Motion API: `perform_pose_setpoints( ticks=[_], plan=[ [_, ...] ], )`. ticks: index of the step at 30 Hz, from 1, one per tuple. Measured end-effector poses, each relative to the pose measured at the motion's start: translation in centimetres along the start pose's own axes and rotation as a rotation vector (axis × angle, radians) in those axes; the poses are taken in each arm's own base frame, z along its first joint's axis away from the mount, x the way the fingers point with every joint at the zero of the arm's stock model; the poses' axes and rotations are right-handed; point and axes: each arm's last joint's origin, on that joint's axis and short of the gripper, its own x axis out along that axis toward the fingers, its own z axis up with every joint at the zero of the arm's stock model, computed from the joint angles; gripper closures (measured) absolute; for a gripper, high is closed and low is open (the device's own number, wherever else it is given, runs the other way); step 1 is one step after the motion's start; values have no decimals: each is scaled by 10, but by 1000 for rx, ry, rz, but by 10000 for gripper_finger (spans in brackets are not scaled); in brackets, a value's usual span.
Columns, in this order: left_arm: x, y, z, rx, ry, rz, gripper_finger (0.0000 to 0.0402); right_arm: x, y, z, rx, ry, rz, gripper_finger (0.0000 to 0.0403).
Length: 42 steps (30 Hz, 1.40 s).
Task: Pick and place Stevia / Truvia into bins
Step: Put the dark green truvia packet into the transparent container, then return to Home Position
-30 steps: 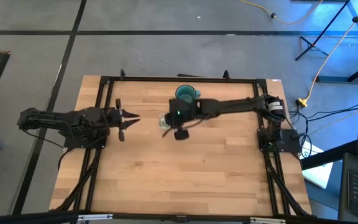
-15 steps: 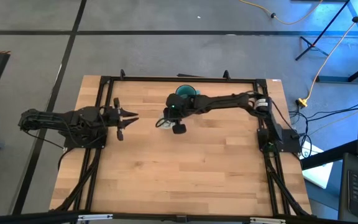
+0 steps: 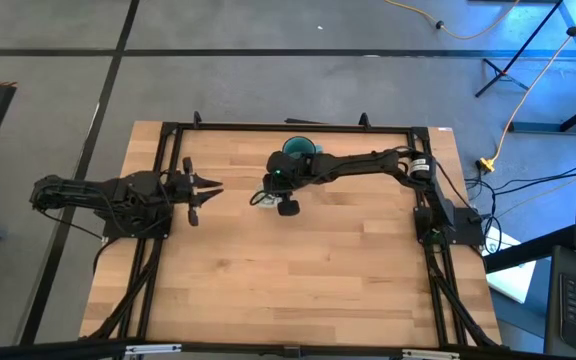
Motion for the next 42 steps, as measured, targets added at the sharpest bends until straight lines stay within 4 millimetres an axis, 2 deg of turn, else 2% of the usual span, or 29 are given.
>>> perform_pose_setpoints(
  ticks=[6,14,18,23,26,28,33,39,42],
  plan=[
    [0,0,0,0,0,0,331,0,1,0,2,-12,37,376],
    [0,0,0,0,0,0,332,-5,1,1,39,-11,41,301],
    [0,0,0,0,1,0,331,-29,-1,12,66,-62,42,283],
    [0,0,-1,-6,6,-1,331,-64,2,23,58,-116,91,282],
    [0,0,0,-51,-4,1,332,-86,7,23,50,-140,88,282],
    [-3,1,2,-61,-25,1,331,-100,12,17,52,-152,87,283],
    [-13,4,7,-76,-99,0,332,-140,26,-11,118,-259,56,283],
    [-27,8,10,-88,-169,-4,325,-185,49,-62,183,-444,15,283],
    [-31,10,9,-98,-202,-3,323,-201,60,-90,215,-517,-3,283]
  ],
)
